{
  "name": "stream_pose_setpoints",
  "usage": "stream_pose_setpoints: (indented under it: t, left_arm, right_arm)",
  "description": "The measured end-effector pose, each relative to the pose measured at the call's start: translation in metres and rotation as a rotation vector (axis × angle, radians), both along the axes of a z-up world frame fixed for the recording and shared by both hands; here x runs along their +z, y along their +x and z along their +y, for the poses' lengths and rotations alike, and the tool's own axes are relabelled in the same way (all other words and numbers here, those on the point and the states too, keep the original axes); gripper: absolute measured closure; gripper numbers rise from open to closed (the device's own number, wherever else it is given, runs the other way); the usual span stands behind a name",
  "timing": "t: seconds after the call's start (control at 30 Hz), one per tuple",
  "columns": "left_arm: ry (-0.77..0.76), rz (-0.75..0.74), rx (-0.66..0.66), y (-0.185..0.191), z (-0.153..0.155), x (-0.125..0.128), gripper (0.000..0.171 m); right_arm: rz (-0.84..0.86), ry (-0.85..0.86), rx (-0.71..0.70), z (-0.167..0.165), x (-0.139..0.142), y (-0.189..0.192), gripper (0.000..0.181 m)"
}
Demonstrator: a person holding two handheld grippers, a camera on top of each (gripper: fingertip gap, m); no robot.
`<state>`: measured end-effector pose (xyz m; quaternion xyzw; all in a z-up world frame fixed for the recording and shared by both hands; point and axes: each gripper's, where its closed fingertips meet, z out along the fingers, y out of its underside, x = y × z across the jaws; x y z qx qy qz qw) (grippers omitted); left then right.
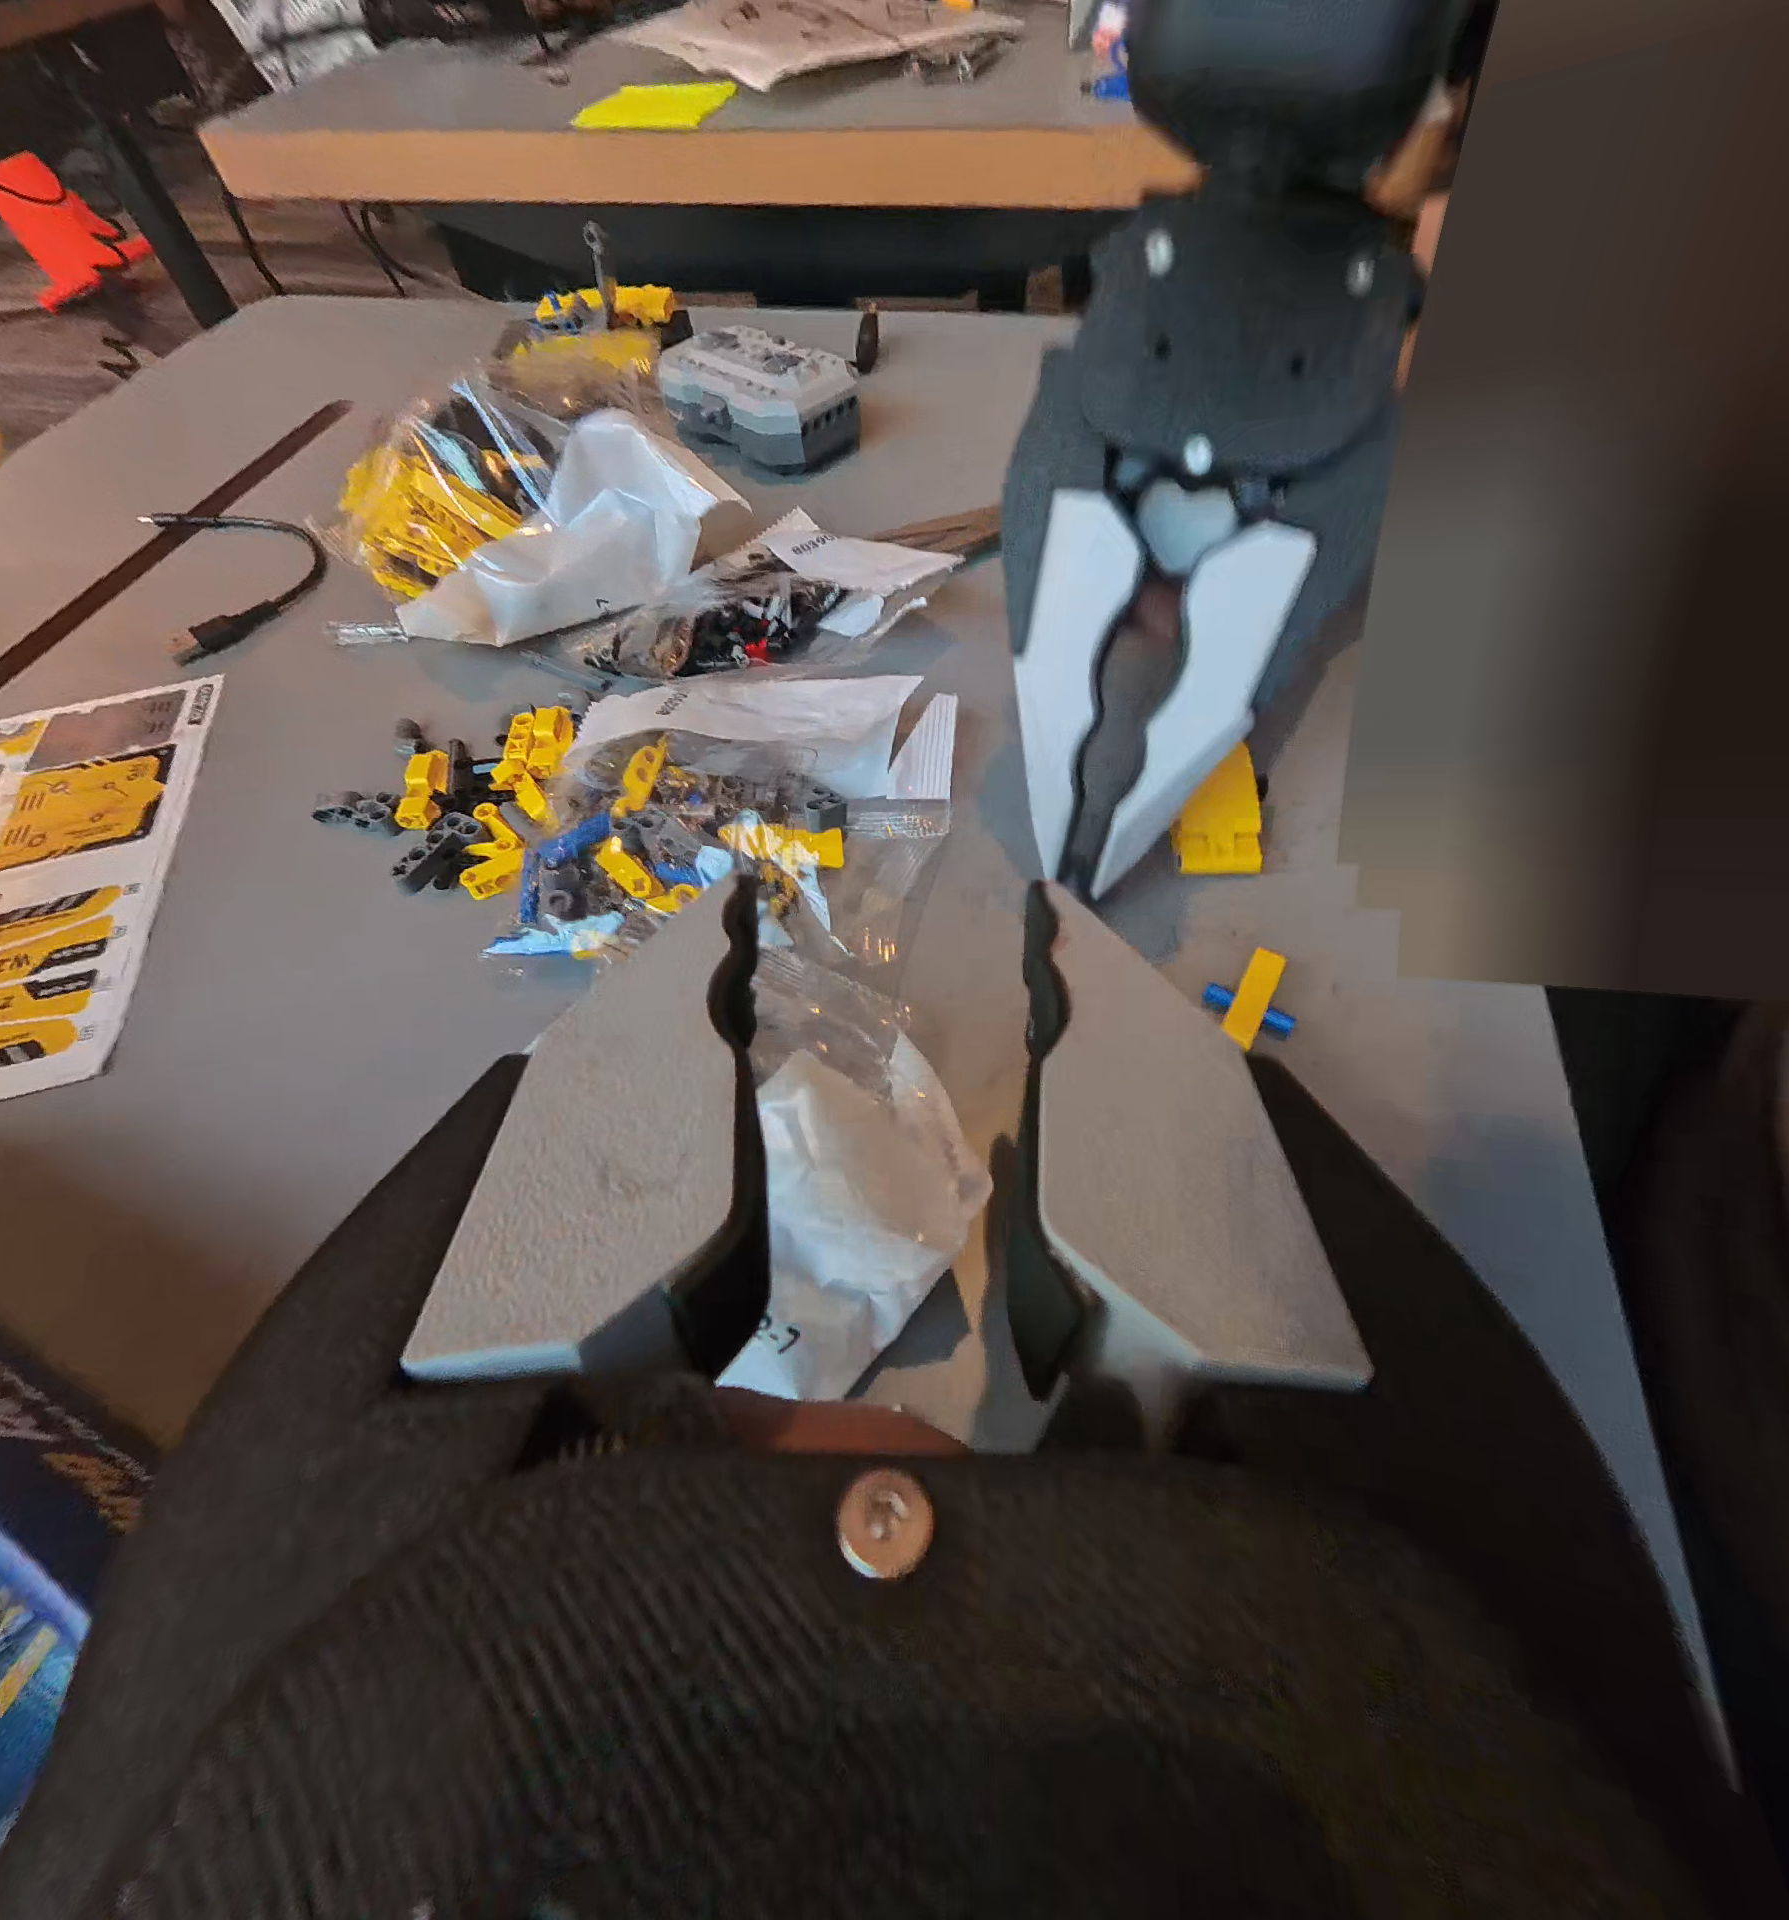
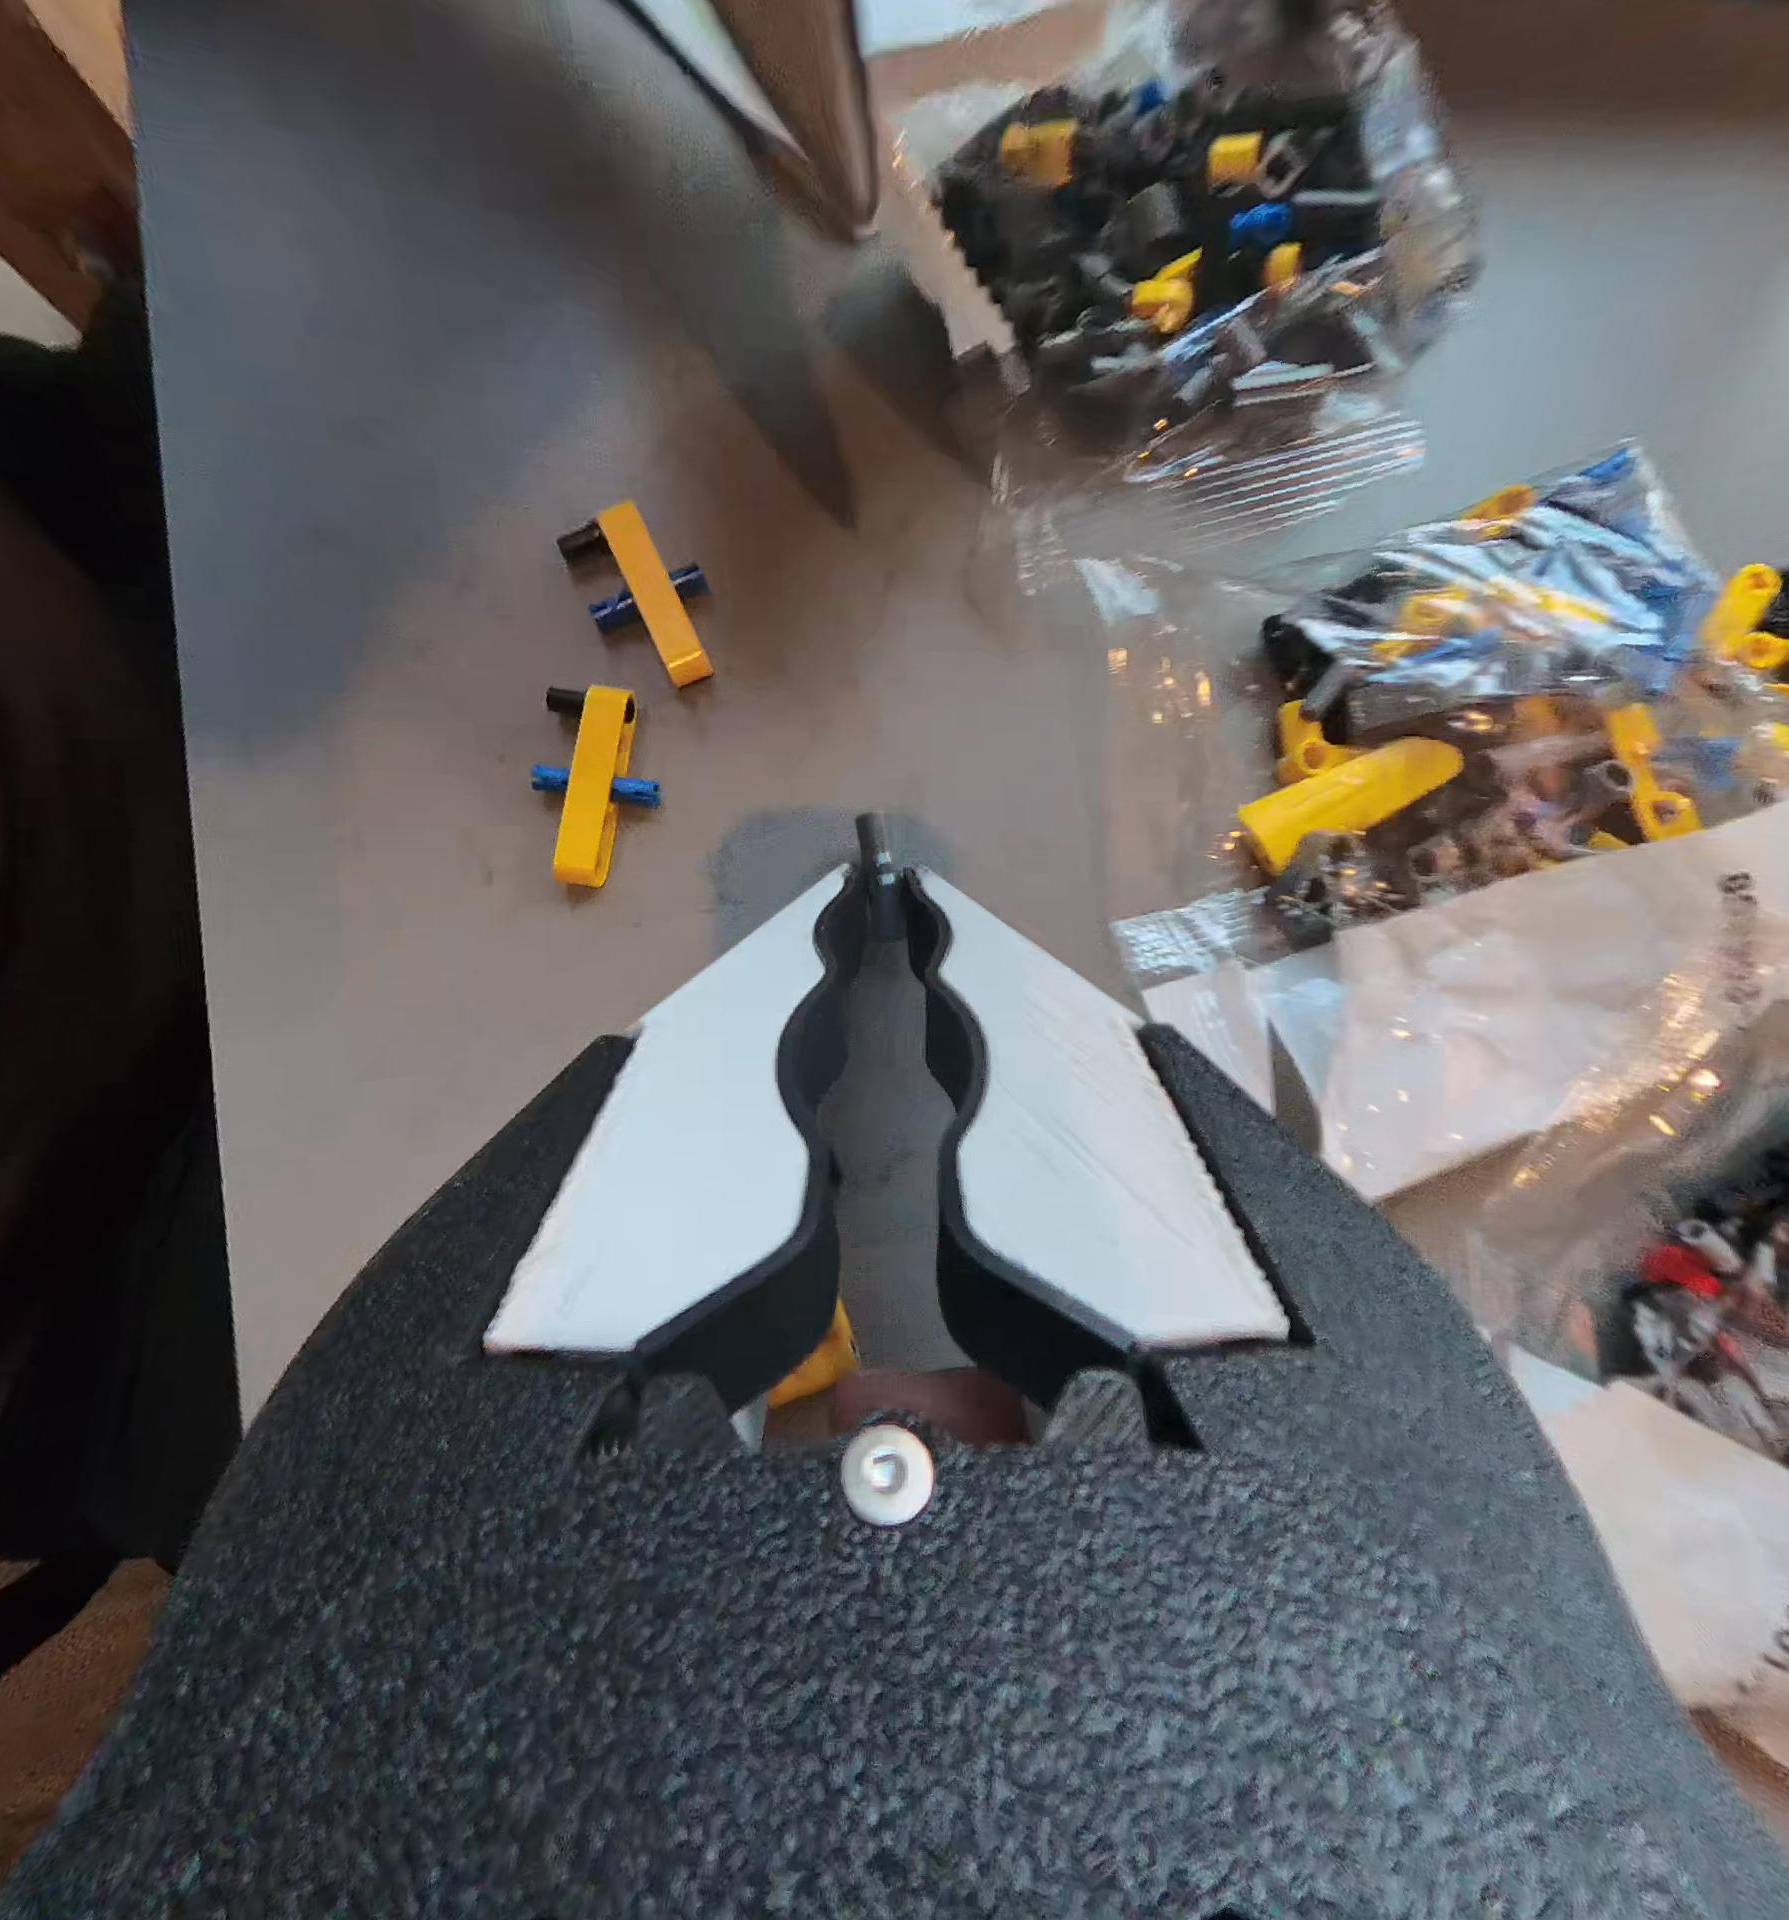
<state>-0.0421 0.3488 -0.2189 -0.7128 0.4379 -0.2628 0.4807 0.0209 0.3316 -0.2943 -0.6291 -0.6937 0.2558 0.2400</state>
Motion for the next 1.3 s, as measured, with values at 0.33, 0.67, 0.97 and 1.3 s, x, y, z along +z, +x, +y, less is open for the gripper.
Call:
stream_pose_setpoints:
  t: [0.33,0.67,0.97,1.3]
  left_arm:
    - [0.069,-0.116,0.385,-0.103,0.002,0.082,0.124]
    - [0.005,-0.046,0.524,-0.157,-0.054,0.033,0.124]
    - [-0.067,-0.006,0.497,-0.165,-0.063,0.003,0.124]
    - [-0.086,0.135,0.429,-0.148,-0.061,-0.032,0.118]
  right_arm:
    - [-0.039,0.048,0.034,-0.014,-0.005,-0.007,0.175]
    - [-0.050,0.068,0.047,-0.023,-0.006,-0.024,0.175]
    - [0.010,0.020,0.015,-0.018,0.001,-0.025,0.170]
    - [0.045,-0.013,-0.021,-0.007,0.009,-0.012,0.162]
